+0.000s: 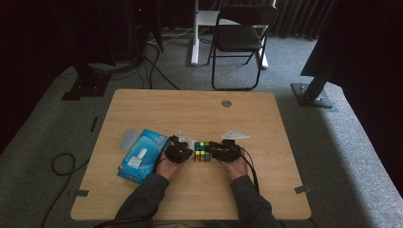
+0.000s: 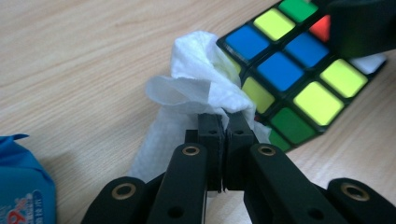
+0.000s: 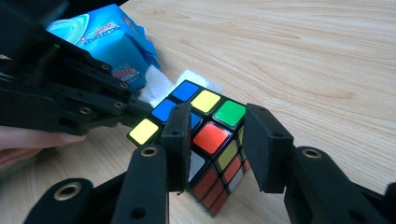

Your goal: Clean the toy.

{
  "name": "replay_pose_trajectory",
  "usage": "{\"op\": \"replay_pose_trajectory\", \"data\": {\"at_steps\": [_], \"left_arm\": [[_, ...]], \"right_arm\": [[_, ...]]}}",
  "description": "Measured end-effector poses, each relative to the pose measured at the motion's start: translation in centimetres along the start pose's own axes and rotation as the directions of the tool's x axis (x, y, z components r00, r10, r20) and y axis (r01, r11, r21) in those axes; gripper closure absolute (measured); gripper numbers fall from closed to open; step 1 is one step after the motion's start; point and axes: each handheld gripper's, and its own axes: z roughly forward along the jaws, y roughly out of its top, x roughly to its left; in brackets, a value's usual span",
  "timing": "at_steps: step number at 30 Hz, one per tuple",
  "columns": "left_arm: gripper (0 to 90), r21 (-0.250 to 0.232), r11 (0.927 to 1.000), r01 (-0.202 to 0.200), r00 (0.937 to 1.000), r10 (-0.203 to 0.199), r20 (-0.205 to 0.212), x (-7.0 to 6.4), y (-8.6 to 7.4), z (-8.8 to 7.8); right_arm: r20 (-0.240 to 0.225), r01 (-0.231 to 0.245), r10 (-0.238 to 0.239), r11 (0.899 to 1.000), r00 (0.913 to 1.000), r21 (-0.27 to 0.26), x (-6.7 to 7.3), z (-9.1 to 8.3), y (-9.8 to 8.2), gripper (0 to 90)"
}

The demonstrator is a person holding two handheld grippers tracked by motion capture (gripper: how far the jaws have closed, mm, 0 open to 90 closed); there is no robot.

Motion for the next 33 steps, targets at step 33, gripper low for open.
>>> {"op": "replay_pose_trajectory", "data": {"at_steps": [33], "left_arm": [[88.9,-0.009,0.9999,0.013,0.9992,-0.013,0.039,-0.3,-0.8,0.0]], "right_arm": [[0.004,-0.021,0.021,1.000,0.9998,-0.013,0.1,0.0,-0.2,63.2]]}}
